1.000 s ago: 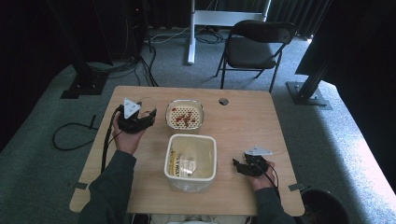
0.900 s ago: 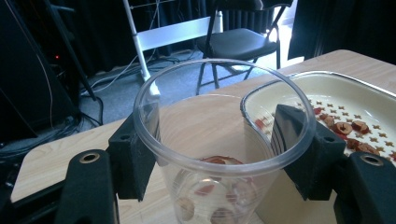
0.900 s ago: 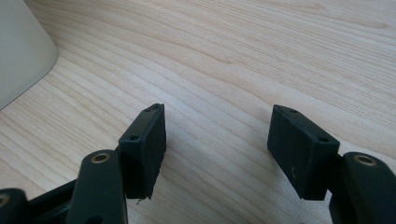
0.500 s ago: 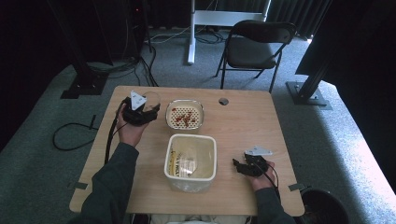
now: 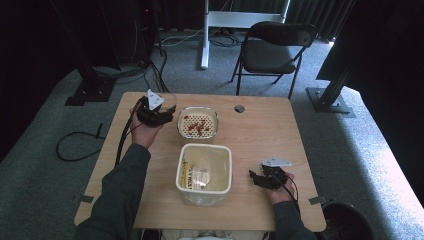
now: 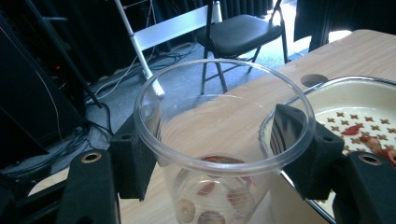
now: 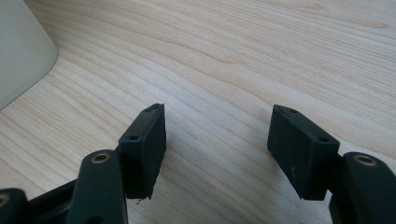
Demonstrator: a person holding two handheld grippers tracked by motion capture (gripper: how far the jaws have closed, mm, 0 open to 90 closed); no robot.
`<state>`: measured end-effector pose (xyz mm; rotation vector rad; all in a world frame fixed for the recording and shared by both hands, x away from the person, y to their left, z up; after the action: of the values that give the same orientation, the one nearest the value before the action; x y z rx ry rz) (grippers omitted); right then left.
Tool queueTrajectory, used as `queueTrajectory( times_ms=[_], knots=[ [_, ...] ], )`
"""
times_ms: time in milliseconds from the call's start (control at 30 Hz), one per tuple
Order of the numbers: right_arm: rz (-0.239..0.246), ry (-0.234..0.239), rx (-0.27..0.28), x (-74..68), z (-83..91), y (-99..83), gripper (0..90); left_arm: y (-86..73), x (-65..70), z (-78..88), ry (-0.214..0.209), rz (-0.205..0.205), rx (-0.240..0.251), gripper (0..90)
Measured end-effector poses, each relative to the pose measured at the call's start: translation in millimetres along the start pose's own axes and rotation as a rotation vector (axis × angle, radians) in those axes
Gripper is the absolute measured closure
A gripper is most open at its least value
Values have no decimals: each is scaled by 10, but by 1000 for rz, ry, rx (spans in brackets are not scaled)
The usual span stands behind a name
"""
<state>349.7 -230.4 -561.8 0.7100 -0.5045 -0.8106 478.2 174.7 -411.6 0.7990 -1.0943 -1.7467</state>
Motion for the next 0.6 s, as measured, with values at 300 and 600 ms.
queueTrajectory(
  times_ms=[300, 600],
  knots=[
    [0, 0, 0, 0, 0, 0, 364, 139, -31, -58, 3, -14, 12, 349],
    [0, -1, 0, 0, 0, 0, 364, 227, 19, -97, 16, -60, 2, 349]
  ],
)
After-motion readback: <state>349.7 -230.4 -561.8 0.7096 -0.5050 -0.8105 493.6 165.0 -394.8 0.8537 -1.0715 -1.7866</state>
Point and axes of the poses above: each handheld gripper's, and its own axes: z roughly backward along the jaws, y roughly out of its top, x roughly to its right, the point moved 2 cm from there along -z, roughly forward along the jaws, and after that the axes turned 11 degrees about z, right-handed, at the moved point
